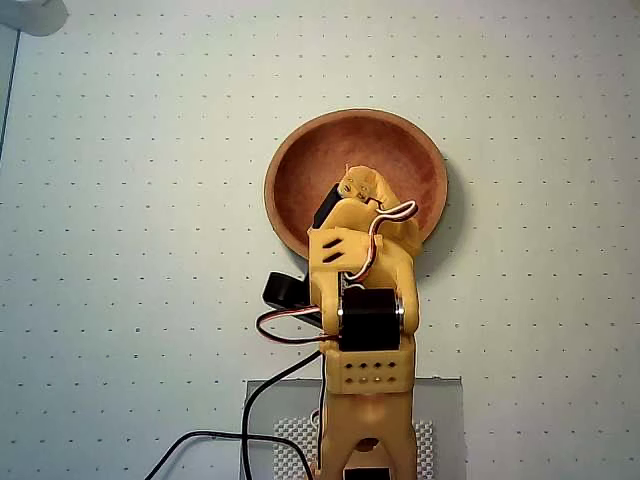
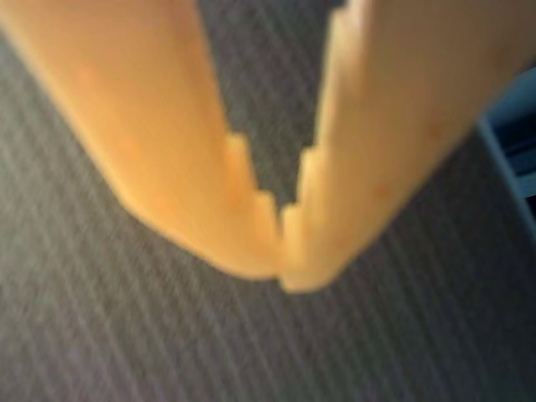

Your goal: Grasp a clothespin and put it in the bowl.

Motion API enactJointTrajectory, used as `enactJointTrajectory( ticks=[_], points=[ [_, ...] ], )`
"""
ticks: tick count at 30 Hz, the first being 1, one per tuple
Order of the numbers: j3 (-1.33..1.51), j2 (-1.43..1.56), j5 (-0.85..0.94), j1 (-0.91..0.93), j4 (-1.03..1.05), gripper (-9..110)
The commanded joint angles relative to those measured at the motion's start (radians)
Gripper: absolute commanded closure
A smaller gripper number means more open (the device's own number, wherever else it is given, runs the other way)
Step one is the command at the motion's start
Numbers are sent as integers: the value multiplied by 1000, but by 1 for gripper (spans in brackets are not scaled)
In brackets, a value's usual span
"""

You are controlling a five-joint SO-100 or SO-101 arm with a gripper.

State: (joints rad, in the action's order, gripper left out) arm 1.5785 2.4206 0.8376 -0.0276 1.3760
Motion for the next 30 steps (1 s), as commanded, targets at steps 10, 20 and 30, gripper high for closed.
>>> enactJointTrajectory(
  ticks=[10, 20, 30],
  points=[
    [620, 634, -861, 8, -413, 105],
    [1078, 934, -870, 9, -416, 105],
    [1359, 1019, -857, 0, -414, 105]
  ],
)
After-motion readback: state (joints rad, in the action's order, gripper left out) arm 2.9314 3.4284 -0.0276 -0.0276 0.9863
